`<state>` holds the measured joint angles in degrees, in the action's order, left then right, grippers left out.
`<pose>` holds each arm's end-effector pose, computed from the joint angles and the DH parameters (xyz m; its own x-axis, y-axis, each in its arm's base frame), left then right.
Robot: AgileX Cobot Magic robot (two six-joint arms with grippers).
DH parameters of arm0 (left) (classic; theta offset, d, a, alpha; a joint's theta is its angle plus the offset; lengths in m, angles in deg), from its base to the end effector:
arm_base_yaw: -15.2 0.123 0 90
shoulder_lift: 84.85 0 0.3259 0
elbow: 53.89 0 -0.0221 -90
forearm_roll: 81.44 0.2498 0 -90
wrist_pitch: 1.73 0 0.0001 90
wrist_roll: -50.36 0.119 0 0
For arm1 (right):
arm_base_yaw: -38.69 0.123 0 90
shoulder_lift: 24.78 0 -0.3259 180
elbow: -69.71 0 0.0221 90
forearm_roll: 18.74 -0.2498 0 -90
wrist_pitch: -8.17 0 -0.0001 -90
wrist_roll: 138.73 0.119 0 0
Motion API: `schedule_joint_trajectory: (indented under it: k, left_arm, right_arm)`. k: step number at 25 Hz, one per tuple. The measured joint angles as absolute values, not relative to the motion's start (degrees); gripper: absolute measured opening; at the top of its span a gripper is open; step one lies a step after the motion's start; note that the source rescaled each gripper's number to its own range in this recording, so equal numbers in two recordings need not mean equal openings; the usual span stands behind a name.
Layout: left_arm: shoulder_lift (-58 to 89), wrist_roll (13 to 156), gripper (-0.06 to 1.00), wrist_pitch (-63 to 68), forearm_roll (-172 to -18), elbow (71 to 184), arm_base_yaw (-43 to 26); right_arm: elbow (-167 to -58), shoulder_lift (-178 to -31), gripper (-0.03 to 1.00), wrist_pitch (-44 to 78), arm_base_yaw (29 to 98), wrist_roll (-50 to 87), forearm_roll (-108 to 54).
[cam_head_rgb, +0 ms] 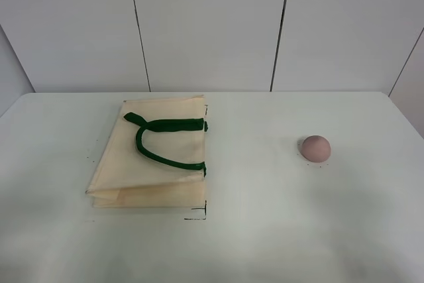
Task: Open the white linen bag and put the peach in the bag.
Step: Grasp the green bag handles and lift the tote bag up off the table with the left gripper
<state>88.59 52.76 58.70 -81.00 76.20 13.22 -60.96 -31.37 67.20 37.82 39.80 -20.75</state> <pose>-0.0216 0.0015 0.2627 -0.4504 0.0613 -0.8907 0.0492 0.9978 0.0437 -0.0214 0.0039 0.2684 -0.4214 -0.0012 -0.9069 -0.0153 0.9999 0.0058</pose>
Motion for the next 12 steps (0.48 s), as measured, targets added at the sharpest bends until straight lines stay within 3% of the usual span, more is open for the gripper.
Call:
schedule_joint_trajectory:
  k: [12]
  left_arm:
    - [84.70, 52.76, 1.00, 58.70, -80.87, 78.69, 13.22]
  right_arm:
    - [-60.96, -31.37, 1.00, 67.20, 37.82, 39.80, -20.75]
